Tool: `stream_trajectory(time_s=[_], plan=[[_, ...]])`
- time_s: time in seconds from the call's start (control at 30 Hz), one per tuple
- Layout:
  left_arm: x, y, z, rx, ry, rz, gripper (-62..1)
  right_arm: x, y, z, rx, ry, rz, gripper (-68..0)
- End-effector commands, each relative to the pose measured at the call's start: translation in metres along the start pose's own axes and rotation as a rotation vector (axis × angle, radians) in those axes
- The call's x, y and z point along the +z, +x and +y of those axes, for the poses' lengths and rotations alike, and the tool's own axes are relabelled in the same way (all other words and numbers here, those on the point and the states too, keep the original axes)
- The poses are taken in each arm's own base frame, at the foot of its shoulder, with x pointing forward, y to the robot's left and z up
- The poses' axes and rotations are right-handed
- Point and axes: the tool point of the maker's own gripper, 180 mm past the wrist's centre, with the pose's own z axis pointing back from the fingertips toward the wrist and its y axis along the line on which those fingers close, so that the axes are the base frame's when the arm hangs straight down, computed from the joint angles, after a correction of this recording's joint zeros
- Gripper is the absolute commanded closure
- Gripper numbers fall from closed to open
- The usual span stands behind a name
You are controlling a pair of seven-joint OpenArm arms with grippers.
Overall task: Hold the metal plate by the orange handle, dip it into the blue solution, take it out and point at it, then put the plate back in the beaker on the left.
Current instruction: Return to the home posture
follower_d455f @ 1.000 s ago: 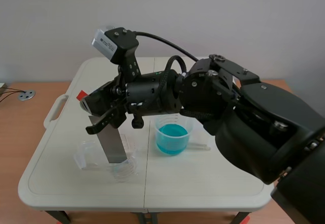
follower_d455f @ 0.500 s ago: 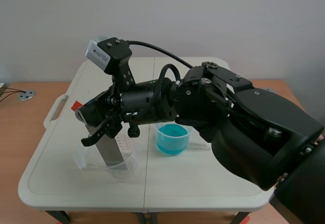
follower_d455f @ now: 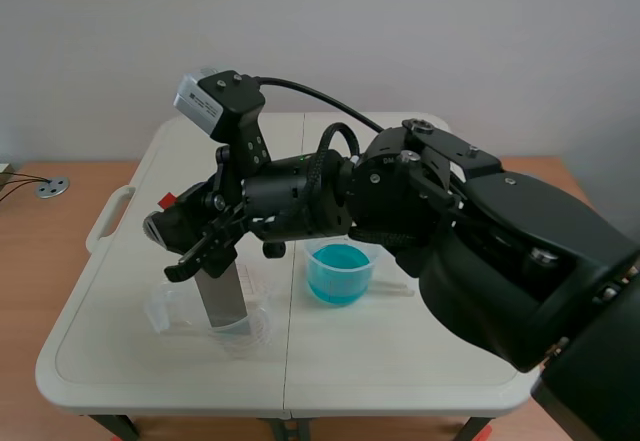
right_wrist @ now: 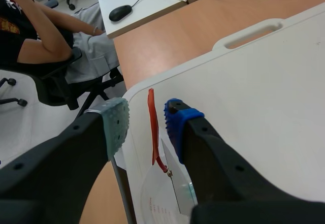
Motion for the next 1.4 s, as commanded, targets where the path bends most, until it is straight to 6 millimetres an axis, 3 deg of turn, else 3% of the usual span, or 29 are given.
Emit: stream_trajectory(time_s=[0.0, 0.1, 0.13, 0.23, 0.33, 0.37, 0.53, 0.8, 1.07, 1.13, 1.23, 1.37], plan=[[0.001, 0.003, -0.001, 0.003, -0.002, -0.012, -1.7, 0.005, 0.017, -0.009, 0.016, -0.020, -0.043, -23.9], [0.001, 0.003, -0.001, 0.003, -0.002, -0.012, -2.3, 0.010, 0.020, -0.017, 0.014, -0.046, -0.053, -28.9], [0.001, 0.003, -0.001, 0.002, -0.003, -0.011, -5.4, 0.012, 0.021, -0.020, 0.015, -0.055, -0.056, -31.1], [0.001, 0.001, -0.002, -0.030, -0.004, -0.001, -26.8, 0.016, 0.023, -0.028, 0.017, -0.080, -0.063, -36.5], [0.001, 0.001, -0.002, -0.032, -0.003, -0.001, -58.6, 0.020, 0.026, -0.035, 0.011, -0.101, -0.073, -43.2], [0.001, 0.001, -0.002, -0.032, -0.003, -0.001, -62.3, 0.021, 0.027, -0.037, 0.007, -0.112, -0.078, -46.0], [0.001, 0.001, -0.002, -0.032, -0.003, -0.001, -62.3, 0.027, 0.032, -0.049, -0.007, -0.154, -0.098, -65.4], [0.001, 0.002, -0.002, -0.032, -0.003, -0.004, -62.3, 0.038, 0.033, -0.061, -0.007, -0.191, -0.102, -66.5], [0.001, 0.010, 0.000, -0.005, 0.001, -0.034, -62.3, 0.065, 0.026, -0.080, 0.020, -0.251, -0.106, -66.5], [0.004, 0.018, 0.012, -0.010, 0.033, -0.052, -62.3, 0.077, 0.025, -0.086, 0.025, -0.287, -0.120, -66.5], [0.016, 0.039, 0.052, 0.024, 0.137, -0.119, -62.3, 0.094, 0.024, -0.088, 0.065, -0.333, -0.132, -66.5], [0.047, 0.086, 0.108, 0.027, 0.293, -0.292, -62.3, 0.112, 0.021, -0.084, 0.118, -0.372, -0.126, -66.5]])
